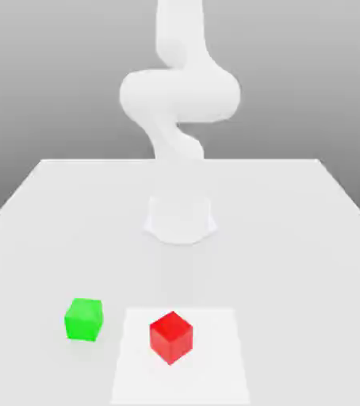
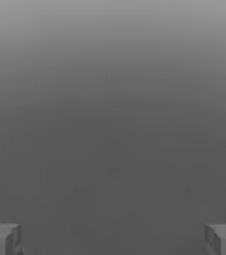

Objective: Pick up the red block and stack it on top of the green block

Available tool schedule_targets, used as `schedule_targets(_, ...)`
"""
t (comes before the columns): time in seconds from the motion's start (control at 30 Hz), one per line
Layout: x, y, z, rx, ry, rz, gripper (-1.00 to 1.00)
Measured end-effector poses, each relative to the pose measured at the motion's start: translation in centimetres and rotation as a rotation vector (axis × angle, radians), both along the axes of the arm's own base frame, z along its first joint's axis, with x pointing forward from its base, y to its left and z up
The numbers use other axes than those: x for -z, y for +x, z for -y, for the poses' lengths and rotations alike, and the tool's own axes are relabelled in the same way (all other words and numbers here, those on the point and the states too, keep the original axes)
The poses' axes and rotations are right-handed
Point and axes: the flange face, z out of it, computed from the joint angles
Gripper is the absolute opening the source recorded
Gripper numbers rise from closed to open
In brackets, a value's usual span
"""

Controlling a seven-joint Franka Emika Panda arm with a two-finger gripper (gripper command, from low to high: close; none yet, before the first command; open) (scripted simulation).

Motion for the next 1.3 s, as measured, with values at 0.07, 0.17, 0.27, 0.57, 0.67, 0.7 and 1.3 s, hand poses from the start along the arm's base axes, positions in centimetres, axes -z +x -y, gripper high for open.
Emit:
schedule_targets(0.07,4.8,2.7,0.3,0.050,0.072,-0.082,0.00)
schedule_targets(0.17,11.8,5.3,0.4,0.130,0.153,-0.196,0.00)
schedule_targets(0.27,18.8,6.8,0.3,0.222,0.212,-0.309,0.00)
schedule_targets(0.57,38.6,4.7,0.3,0.559,0.262,-0.607,0.00)
schedule_targets(0.67,44.0,2.5,0.9,0.682,0.241,-0.676,0.00)
schedule_targets(0.7,45.1,2.2,0.9,0.698,0.236,-0.683,0.00)
schedule_targets(1.3,48.2,2.0,0.9,0.709,0.230,-0.688,-1.00)
